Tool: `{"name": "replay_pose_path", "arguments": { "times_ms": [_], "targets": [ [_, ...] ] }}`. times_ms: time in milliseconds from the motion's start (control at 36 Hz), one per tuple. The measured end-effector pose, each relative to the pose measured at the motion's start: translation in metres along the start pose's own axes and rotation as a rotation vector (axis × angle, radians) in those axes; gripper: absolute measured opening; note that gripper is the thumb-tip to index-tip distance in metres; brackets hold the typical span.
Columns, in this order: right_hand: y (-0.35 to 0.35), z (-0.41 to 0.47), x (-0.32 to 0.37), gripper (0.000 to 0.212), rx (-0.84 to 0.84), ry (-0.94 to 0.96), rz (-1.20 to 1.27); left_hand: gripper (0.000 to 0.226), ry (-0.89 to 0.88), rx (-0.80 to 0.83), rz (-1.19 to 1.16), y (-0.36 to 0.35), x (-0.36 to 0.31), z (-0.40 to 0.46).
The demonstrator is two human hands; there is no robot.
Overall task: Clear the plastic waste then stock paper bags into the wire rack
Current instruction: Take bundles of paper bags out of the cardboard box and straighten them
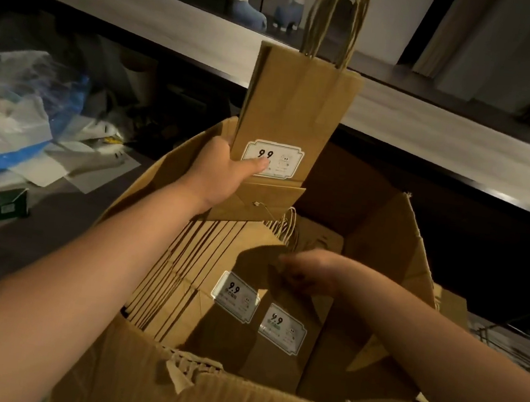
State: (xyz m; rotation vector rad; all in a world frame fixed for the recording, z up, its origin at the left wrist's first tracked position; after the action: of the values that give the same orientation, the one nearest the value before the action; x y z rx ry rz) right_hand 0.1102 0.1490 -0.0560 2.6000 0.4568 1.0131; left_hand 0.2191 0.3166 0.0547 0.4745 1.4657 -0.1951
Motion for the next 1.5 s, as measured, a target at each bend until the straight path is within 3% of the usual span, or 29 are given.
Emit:
{"name": "replay_pose_path", "arguments": {
  "times_ms": [167, 250, 278, 333, 389, 583, 861, 1194, 1306, 1500],
  "targets": [
    [-0.015, 0.013, -0.007, 0.030, -0.025, -0.036, 0.090, 0.010, -0.070, -0.093, 0.042, 0.010, -0.004, 0.000],
    [-0.016, 0.015, -0.005, 0.023, -0.040, -0.029, 0.060, 0.008, -0.087, -0.173, 0.099, 0.018, -0.004, 0.001],
    [-0.017, 0.016, -0.004, 0.034, -0.051, -0.017, 0.041, 0.011, -0.090, -0.182, 0.118, 0.020, -0.004, 0.002],
    [-0.017, 0.022, -0.002, 0.083, -0.087, 0.009, 0.027, 0.013, -0.081, -0.174, 0.135, 0.021, -0.002, 0.003],
    [-0.019, 0.025, 0.002, 0.100, -0.095, 0.031, -0.013, 0.015, -0.079, -0.175, 0.167, 0.021, -0.001, 0.004],
    [-0.008, 0.033, 0.000, 0.077, -0.221, 0.074, -0.014, 0.019, -0.093, -0.160, 0.146, 0.020, -0.002, 0.004],
    [-0.006, 0.033, 0.000, 0.071, -0.182, 0.100, -0.084, 0.015, -0.091, -0.186, 0.086, 0.020, 0.000, 0.009],
    [-0.002, 0.028, 0.012, 0.066, -0.290, 0.202, -0.230, 0.016, -0.096, -0.198, 0.121, 0.020, -0.001, 0.010],
    [0.005, 0.026, 0.012, 0.069, -0.279, 0.191, -0.011, 0.017, -0.098, -0.212, 0.120, 0.019, -0.003, 0.008],
    [0.008, 0.008, 0.019, 0.069, 0.053, 0.311, 0.633, 0.016, -0.065, -0.208, 0.107, 0.019, -0.002, 0.007]
  ]
}}
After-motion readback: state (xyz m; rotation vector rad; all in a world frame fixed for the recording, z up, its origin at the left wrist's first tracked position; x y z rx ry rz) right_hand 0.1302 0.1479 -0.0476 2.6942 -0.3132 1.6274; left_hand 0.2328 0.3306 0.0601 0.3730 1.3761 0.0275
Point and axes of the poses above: each hand's wrist, its own z-axis towards the middle knuckle, its own y-axis out of the back of the hand, x = y × z, the point moved 5 cm from there along z, towards the middle knuckle, and after that the axes turned 8 degrees about y, right-handed, at the moved point
